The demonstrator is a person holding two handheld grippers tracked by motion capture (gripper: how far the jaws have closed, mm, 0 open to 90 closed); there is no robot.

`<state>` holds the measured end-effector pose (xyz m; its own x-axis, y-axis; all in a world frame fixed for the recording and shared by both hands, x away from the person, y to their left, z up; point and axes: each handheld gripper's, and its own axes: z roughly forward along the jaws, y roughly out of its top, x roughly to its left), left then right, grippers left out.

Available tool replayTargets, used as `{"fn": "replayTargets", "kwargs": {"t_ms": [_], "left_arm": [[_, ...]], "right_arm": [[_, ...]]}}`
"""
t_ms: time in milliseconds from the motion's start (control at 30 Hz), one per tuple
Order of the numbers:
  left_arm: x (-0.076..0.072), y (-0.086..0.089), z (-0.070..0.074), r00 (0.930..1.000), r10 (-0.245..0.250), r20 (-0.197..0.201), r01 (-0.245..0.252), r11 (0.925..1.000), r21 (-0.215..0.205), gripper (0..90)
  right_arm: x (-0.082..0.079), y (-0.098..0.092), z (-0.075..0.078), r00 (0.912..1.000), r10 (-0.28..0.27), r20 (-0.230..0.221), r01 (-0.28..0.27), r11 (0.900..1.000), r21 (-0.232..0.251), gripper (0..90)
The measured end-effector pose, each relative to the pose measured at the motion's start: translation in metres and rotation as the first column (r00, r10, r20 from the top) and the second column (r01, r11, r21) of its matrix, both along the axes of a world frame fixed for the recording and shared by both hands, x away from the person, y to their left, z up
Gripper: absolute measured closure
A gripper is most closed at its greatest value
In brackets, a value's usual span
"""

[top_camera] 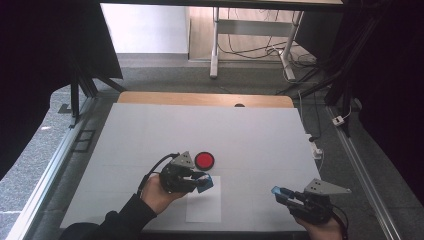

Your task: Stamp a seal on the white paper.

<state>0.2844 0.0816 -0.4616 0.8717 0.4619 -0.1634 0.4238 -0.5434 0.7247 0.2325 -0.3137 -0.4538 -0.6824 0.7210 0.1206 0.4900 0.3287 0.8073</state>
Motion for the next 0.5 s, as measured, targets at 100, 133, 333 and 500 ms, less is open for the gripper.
{"fn": "replayTargets", "kwargs": {"t_ms": [100,133,333,500], "left_arm": [[-0.003,-0.002,-0.005,0.9999,-0.001,0.015,0.000,0.9998,0.022,70.3],[-0.004,-0.004,-0.007,0.9999,-0.004,0.015,0.003,0.9996,0.028,70.3],[-0.004,-0.010,-0.020,1.0000,-0.002,0.005,0.002,0.9981,0.062,70.4],[-0.003,-0.014,-0.028,1.0000,-0.001,0.003,0.000,0.9962,0.087,70.4]], "right_arm": [[0.000,0.000,0.000,1.0000,0.002,-0.002,-0.002,1.000,-0.001,68.2],[0.000,0.000,0.000,1.0000,0.002,0.000,-0.002,1.000,-0.001,68.2],[0.000,0.000,0.000,1.0000,0.003,-0.002,-0.003,1.000,-0.001,68.3],[0.000,0.000,0.000,1.0000,0.003,-0.003,-0.003,1.000,-0.001,68.3]]}}
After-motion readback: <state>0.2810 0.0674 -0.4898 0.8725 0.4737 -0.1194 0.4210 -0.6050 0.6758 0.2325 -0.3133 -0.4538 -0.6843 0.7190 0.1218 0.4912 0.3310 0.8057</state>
